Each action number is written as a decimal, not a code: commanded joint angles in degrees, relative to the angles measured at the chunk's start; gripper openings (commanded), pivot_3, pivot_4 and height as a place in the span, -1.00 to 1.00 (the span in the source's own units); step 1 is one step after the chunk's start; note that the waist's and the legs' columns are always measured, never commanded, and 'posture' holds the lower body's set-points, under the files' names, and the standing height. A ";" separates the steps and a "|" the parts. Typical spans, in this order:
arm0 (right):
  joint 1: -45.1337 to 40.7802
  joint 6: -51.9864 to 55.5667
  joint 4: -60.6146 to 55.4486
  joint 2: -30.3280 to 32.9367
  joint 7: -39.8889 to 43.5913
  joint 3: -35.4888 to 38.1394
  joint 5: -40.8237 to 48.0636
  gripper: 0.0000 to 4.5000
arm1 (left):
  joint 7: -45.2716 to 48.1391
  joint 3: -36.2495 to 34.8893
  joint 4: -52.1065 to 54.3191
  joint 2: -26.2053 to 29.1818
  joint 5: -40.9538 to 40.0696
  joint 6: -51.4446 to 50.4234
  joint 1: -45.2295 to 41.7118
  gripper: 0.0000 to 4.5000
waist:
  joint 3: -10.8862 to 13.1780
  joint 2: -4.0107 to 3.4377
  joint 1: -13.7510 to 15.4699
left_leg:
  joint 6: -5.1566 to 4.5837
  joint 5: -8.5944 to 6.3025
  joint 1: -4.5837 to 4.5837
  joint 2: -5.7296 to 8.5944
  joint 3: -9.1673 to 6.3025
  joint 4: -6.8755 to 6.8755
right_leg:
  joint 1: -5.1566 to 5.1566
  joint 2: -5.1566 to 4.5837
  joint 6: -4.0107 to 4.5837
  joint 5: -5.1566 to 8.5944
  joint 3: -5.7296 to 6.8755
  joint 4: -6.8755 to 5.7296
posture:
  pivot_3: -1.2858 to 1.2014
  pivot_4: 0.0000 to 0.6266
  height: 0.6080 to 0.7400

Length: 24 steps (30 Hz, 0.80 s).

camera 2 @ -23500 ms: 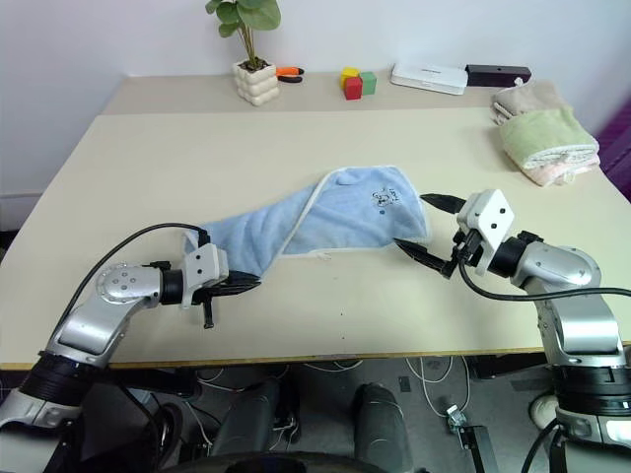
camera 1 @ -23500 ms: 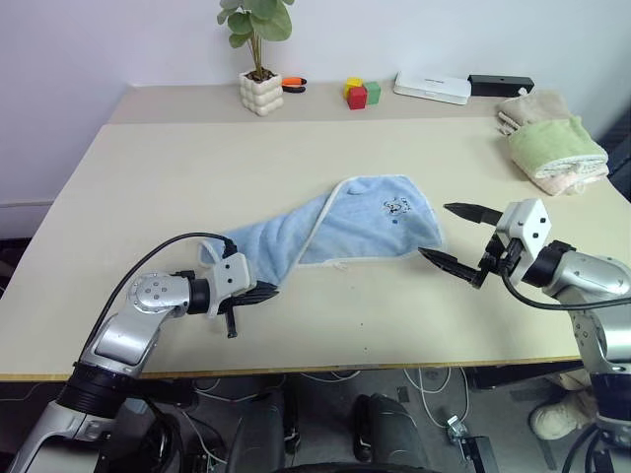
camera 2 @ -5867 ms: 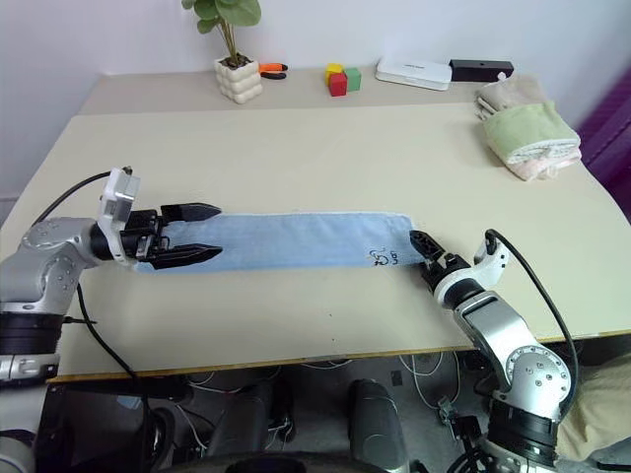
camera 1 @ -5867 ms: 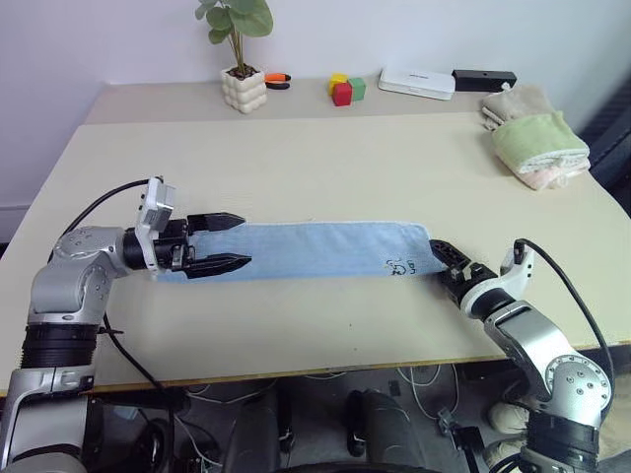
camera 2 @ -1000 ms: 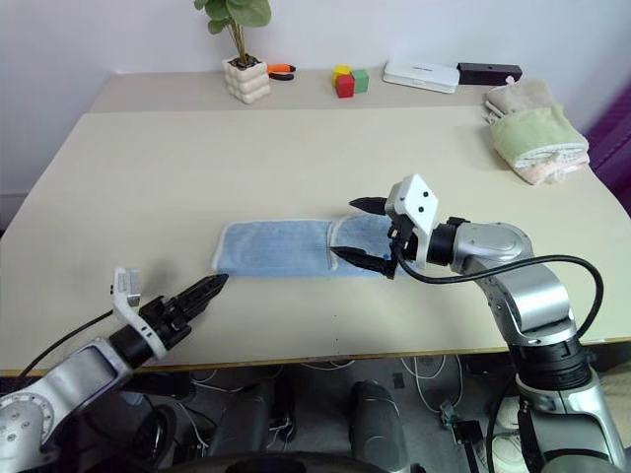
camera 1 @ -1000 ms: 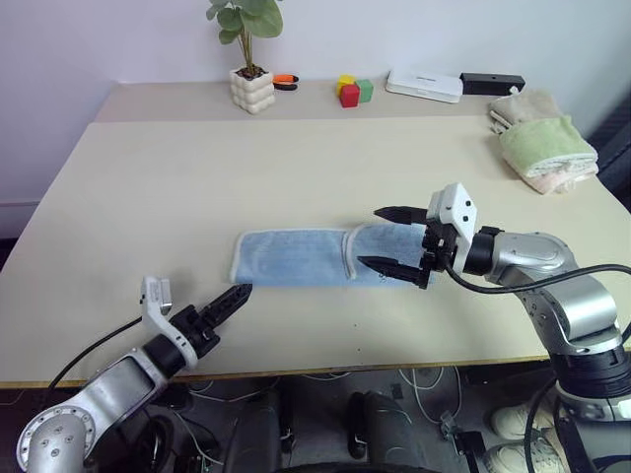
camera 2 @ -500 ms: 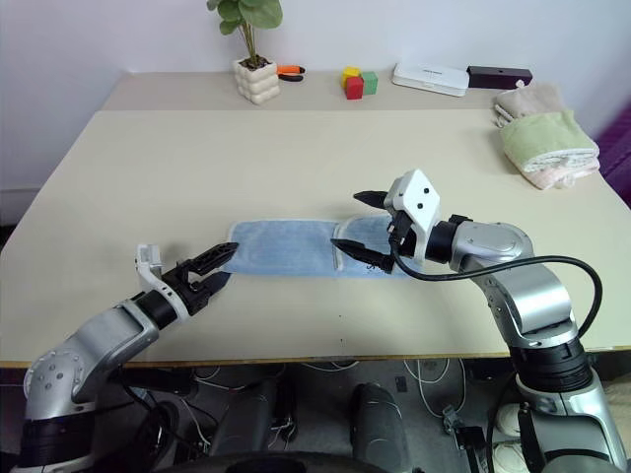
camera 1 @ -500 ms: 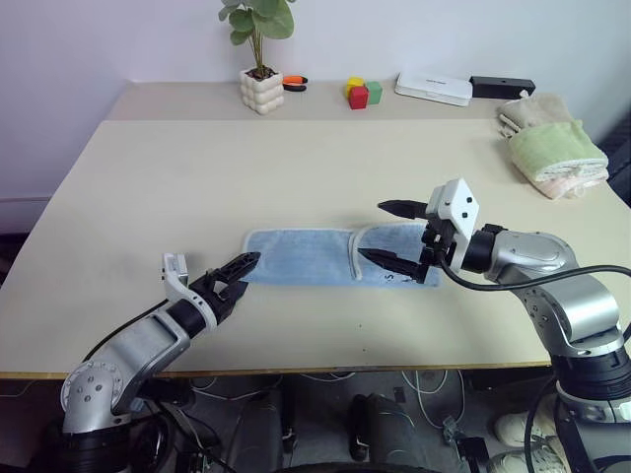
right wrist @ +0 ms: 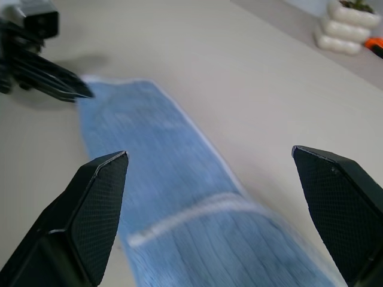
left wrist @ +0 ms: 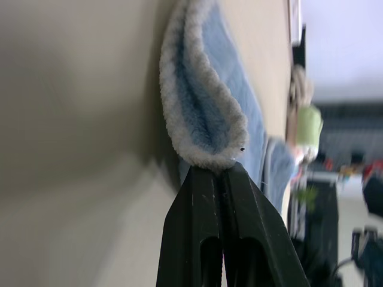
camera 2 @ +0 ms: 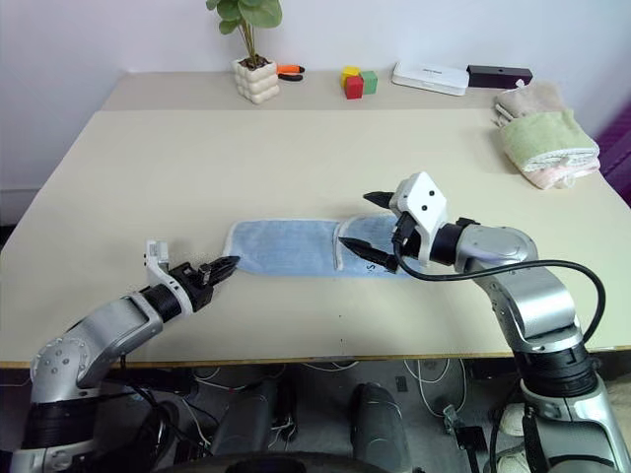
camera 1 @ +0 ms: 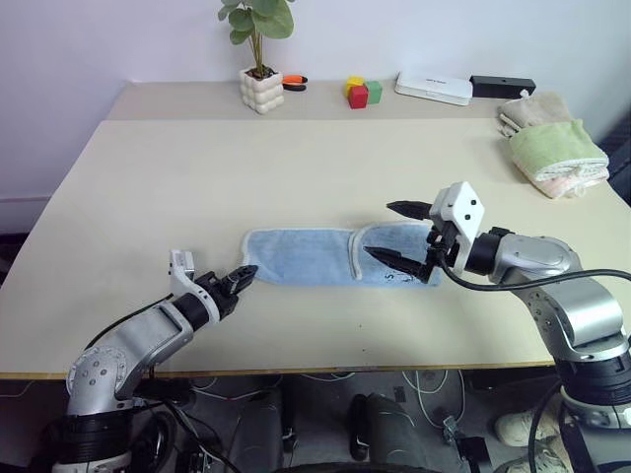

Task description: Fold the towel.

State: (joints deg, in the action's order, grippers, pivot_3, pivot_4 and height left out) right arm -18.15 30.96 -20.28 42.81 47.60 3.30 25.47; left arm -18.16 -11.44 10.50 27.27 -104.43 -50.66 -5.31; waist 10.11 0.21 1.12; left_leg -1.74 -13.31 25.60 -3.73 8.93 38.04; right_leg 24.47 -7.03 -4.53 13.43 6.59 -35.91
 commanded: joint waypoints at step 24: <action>24.35 -0.47 -8.31 4.64 2.02 27.45 8.75 1.00 | 61.85 33.83 -20.60 -17.67 65.42 13.97 -40.79 -0.98 | 0.01 0.00 -0.30 | -0.27 0.08 0.66 0.04 -0.01 -0.03 | 0.11 0.24 -0.13 -0.24 0.11 0.54 | 0.03 -0.52 1.00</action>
State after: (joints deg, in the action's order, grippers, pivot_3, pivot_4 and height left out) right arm 5.76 30.10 -25.88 48.05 50.91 28.29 32.90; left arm 40.99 21.96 -8.25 10.50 -41.75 -39.32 -44.25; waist 10.12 0.21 0.82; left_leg -2.01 -13.23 26.26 -3.69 8.90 38.03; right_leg 24.58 -6.78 -4.66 13.20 6.72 -35.39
